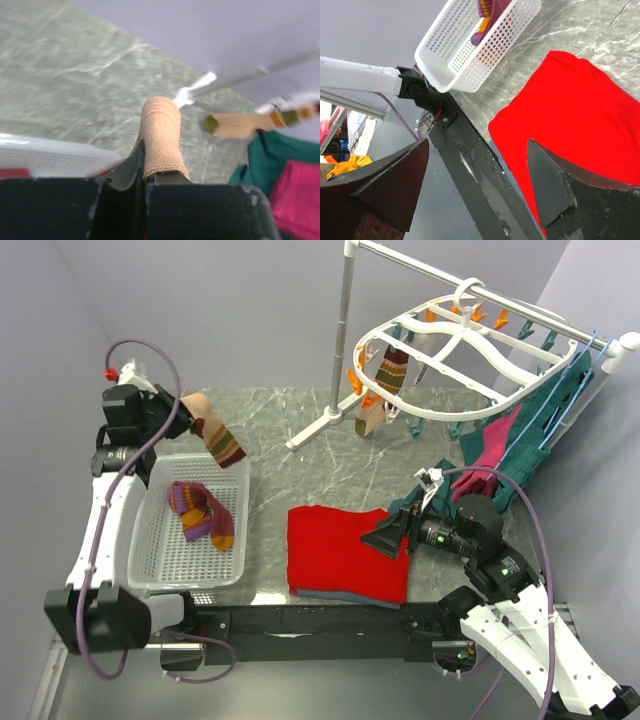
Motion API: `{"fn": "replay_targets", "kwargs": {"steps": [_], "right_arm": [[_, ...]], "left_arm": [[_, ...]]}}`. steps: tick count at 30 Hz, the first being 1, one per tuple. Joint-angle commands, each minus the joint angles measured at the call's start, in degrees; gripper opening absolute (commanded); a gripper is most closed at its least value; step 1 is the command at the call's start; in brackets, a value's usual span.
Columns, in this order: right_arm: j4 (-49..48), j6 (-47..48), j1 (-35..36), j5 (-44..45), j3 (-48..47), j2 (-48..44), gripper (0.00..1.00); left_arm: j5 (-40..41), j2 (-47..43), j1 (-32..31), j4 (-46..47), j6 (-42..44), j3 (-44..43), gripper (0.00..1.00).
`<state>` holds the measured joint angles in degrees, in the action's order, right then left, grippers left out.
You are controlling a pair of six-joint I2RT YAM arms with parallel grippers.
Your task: Remove the socks clipped to the hanger
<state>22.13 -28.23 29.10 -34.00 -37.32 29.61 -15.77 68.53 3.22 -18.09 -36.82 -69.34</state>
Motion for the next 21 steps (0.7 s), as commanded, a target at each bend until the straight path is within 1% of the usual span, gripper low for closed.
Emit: {"fn": "replay_targets", "kwargs": {"steps": [1, 2, 3, 5, 6, 7, 8, 10, 11, 13, 14, 15, 16, 17, 18, 20, 21], "right_arm": [[-0.34, 1.6, 0.17, 0.51, -1.09, -1.21, 0.85], [-0.07, 1.68, 0.17, 0.6, -0.83, -1.39, 0.86], [0.1, 1.86, 0.17, 0.86, -0.74, -1.57, 0.85], [0.54, 1.95, 0.17, 1.3, -0.12, -2.44, 0.86], [0.72, 2.12, 0.25, 1.39, -0.03, -2.62, 0.86], [0.9, 2.21, 0.17, 1.39, 0.14, -2.88, 0.86], [1.42, 2.39, 0.17, 1.3, 0.32, -2.89, 0.86], [1.77, 2.91, 0.17, 1.22, 0.41, -2.71, 0.86], [2.04, 3.44, 0.25, 1.22, 0.32, -2.45, 0.86], [2.22, 3.88, 0.17, 1.22, -0.12, -1.66, 0.86], [2.04, 4.06, 0.25, 1.13, -0.47, -1.48, 0.86], [1.78, 3.97, 0.17, 0.69, -0.56, -1.22, 0.86], [1.25, 3.8, 0.17, 0.51, -0.73, -0.78, 0.86], [1.07, 3.62, 0.17, 0.25, -0.74, -0.69, 0.86], [0.99, 3.44, 0.17, -0.01, -0.91, -0.6, 0.86], [0.81, 3.01, 0.17, -0.02, -0.82, -0.86, 0.86], [0.72, 2.74, 0.17, 0.16, -0.56, -1.13, 0.86]], "left_arm": [[-6.96, 4.32, 4.24, -3.54, -3.69, 1.04, 0.01], [-8.56, 4.5, 4.68, -3.36, -4.74, 2.79, 0.01], [-9.27, 4.5, 4.86, -4.14, -5.36, 6.72, 0.01], [-7.09, 2.14, 5.3, -4.85, -6.16, 10.96, 0.01], [-5.78, 0.57, 5.48, -4.68, -6.16, 15.33, 0.01], [-2.54, -3.19, 5.74, -5.2, -6.25, 17.29, 0.01], [-1.82, -5.23, 6.35, -5.55, -6.68, 20.44, 0.01], [0.46, -11.01, 6.62, -7.3, -7.3, 22.66, 0.02], [2.83, -12.79, 6.79, -7.84, -7.65, 23.98, 0.02], [6.17, -17.0, 6.97, -9.33, -7.65, 24.34, 0.1], [9.84, -17.99, 6.88, -10.29, -7.48, 24.6, 0.15], [11.36, -18.78, 7.06, -10.82, -7.13, 24.52, 0.26], [13.12, -19.66, 7.15, -11.61, -7.04, 24.34, 0.31], [14.79, -19.93, 7.5, -13.01, -6.69, 24.08, 0.33], [15.32, -20.02, 7.67, -13.37, -6.43, 23.99, 0.36], [15.59, -20.46, 8.2, -14.69, -6.42, 23.99, 0.4], [15.59, -20.72, 8.29, -15.13, -6.51, 23.9, 0.5]]}}
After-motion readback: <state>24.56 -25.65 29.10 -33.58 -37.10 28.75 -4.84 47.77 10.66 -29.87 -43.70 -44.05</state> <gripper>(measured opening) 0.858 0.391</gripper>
